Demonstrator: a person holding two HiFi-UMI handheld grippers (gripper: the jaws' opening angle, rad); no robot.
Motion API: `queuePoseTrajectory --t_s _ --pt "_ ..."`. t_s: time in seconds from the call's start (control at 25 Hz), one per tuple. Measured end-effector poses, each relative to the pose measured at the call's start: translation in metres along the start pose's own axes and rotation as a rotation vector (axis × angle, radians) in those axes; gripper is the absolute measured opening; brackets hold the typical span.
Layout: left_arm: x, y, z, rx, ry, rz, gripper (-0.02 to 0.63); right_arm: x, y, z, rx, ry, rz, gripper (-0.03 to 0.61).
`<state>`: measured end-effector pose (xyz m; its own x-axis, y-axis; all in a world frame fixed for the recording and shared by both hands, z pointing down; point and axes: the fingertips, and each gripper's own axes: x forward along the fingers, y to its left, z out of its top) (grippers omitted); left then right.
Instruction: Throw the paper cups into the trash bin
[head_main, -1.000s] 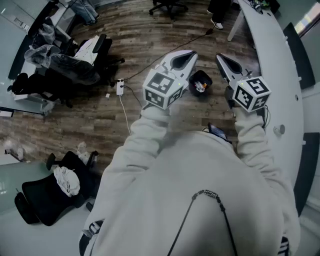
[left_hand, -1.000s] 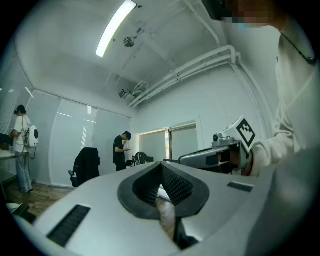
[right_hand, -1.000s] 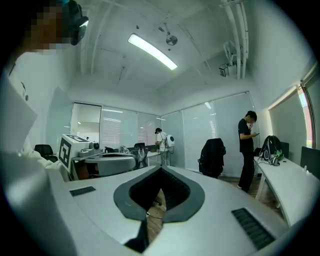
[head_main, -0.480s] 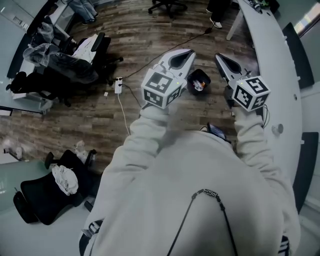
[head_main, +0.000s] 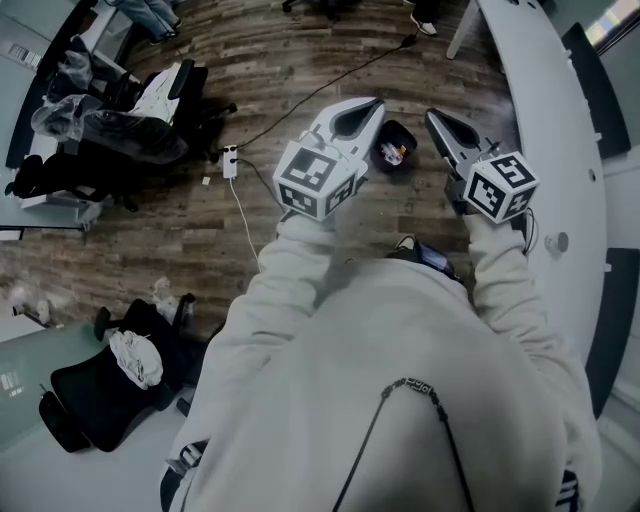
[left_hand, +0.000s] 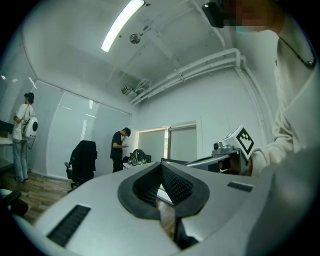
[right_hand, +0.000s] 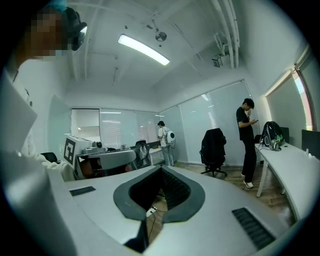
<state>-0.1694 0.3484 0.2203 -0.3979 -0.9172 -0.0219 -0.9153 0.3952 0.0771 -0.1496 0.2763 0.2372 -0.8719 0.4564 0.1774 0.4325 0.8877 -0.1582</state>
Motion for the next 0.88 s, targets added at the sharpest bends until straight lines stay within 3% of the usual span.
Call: queuePoseTrajectory --t_s 0.16,0.36,0.6,0.88 --pt "0.031 -0.014 -0.008 0.044 0.036 -0.057 -0.003 -0.010 -0.025 -0.004 -0.007 0.011 -0.003 0.018" --pt "0.108 -0.042 -0.009 0.056 0.041 -0.172 -0.003 -0.064 -0.093 0.004 0.002 -0.042 -0.150 0.018" --pt "0.223 -0.147 -0.011 0.079 0.035 -0.415 -0.003 -0.205 -0.196 0.012 0.015 -0.124 -0.440 0.018" --pt "0.329 -0.306 -0.007 0.100 0.026 -0.723 -0.003 -0.438 -0.283 0.025 0.019 -0.224 -0.885 0.018"
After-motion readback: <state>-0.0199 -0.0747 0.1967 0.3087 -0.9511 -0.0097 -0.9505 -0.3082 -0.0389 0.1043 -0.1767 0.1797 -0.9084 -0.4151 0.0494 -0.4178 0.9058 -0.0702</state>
